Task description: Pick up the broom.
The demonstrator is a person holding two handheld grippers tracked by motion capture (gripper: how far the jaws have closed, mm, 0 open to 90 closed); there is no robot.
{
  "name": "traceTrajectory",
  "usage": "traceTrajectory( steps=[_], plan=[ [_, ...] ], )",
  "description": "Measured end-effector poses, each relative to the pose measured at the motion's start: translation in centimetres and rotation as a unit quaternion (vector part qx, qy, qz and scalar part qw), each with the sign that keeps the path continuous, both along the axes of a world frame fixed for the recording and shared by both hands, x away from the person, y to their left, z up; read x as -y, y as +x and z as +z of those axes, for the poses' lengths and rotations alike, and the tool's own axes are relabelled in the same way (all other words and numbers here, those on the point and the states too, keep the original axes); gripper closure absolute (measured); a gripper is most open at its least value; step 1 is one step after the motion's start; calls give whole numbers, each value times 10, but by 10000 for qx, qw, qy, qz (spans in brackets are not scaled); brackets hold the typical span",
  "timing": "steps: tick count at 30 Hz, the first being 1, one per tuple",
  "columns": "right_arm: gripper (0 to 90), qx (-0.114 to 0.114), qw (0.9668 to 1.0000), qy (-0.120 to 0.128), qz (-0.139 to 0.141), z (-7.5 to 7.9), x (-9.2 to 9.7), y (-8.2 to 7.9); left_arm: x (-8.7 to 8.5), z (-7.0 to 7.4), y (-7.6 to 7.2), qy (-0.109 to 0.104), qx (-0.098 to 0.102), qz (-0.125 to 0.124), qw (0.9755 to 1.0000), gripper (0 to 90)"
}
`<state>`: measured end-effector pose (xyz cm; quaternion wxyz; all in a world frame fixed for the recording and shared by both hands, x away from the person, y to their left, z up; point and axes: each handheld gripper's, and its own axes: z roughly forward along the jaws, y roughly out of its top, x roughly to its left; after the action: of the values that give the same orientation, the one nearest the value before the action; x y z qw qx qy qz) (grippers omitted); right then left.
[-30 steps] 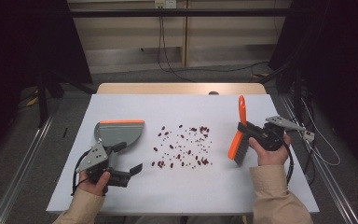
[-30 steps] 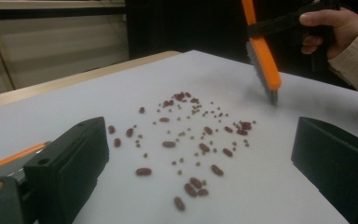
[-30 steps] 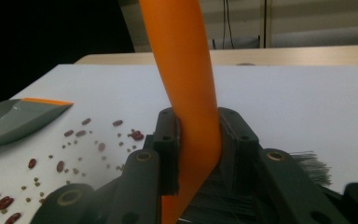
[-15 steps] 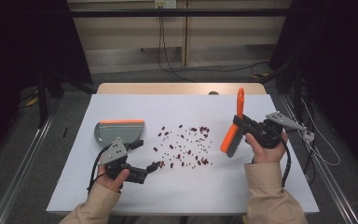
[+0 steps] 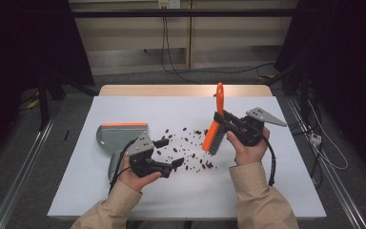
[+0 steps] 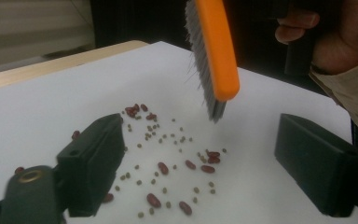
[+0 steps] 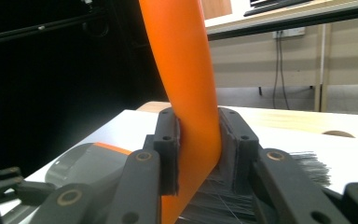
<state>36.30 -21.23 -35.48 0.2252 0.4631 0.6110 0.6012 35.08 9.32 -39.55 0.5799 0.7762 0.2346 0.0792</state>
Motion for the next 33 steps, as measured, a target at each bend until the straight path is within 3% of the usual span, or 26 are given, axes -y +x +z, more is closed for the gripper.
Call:
traceTrajectory(
  steps=[10,15,19,21,26,31,33],
  plan=[
    [710,22,9996,-158,242,-1,-35,9,18,-4,8,20,-289,-22,9996,254],
    [710,38,9993,-207,319,-2,-46,10,23,-7,12,60,-408,111,9991,305],
    [710,38,9988,-186,454,-2,-58,10,23,-9,16,95,-427,232,9988,387],
    [709,81,9984,-268,486,-1,-64,9,22,-9,17,137,-420,356,9984,463],
    [709,61,9976,-292,618,-2,-73,10,22,-7,15,184,-366,384,9984,665],
    [709,86,9975,-379,598,-2,-79,9,20,-8,15,313,-328,631,9970,701],
    [708,98,9975,-357,605,-2,-79,9,17,-8,17,243,-335,741,9964,707]
  ],
)
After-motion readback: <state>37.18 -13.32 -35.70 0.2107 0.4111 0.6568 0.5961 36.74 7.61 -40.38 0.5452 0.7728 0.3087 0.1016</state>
